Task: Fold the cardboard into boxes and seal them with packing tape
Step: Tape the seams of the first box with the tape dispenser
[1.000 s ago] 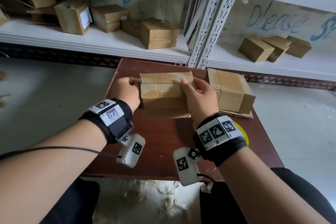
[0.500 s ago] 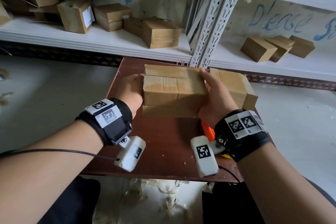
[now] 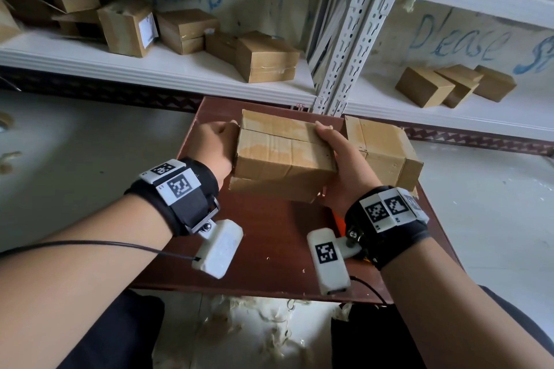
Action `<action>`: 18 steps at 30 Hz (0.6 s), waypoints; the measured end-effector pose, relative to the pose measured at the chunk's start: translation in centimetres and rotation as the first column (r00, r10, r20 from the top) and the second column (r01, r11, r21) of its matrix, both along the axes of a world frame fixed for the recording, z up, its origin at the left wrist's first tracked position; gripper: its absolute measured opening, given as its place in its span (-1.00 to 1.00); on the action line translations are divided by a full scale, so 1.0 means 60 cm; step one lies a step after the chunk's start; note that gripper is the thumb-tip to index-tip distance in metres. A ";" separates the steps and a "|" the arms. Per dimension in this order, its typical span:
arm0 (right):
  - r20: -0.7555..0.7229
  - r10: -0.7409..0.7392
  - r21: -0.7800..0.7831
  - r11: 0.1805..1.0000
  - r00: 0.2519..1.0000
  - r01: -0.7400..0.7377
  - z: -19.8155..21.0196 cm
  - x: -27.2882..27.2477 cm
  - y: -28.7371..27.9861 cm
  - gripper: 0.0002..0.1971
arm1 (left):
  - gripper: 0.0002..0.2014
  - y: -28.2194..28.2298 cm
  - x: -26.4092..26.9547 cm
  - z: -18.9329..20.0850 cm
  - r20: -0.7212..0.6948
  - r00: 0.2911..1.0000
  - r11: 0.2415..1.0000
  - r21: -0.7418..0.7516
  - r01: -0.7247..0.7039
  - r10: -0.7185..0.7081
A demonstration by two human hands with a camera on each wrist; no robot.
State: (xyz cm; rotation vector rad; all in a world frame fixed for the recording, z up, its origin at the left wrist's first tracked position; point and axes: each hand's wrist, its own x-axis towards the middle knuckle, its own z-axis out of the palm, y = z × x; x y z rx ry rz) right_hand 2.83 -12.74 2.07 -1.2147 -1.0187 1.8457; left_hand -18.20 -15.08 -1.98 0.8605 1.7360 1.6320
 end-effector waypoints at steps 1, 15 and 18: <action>-0.005 -0.015 -0.008 1.000 1.000 0.015 -0.005 -0.002 0.001 -0.56 | -0.51 0.003 -0.003 -0.006 0.003 1.000 1.000 -0.009 0.002 -0.002; 0.157 0.030 -0.069 0.997 0.987 -0.019 -0.023 -0.001 -0.002 -0.49 | -0.79 0.002 -0.021 0.022 0.266 0.957 0.991 -0.098 -0.092 0.115; 0.199 -0.035 -0.009 0.999 0.979 0.037 -0.026 0.000 0.001 -0.43 | -0.75 -0.002 -0.016 0.008 0.092 0.990 0.987 -0.132 -0.092 0.105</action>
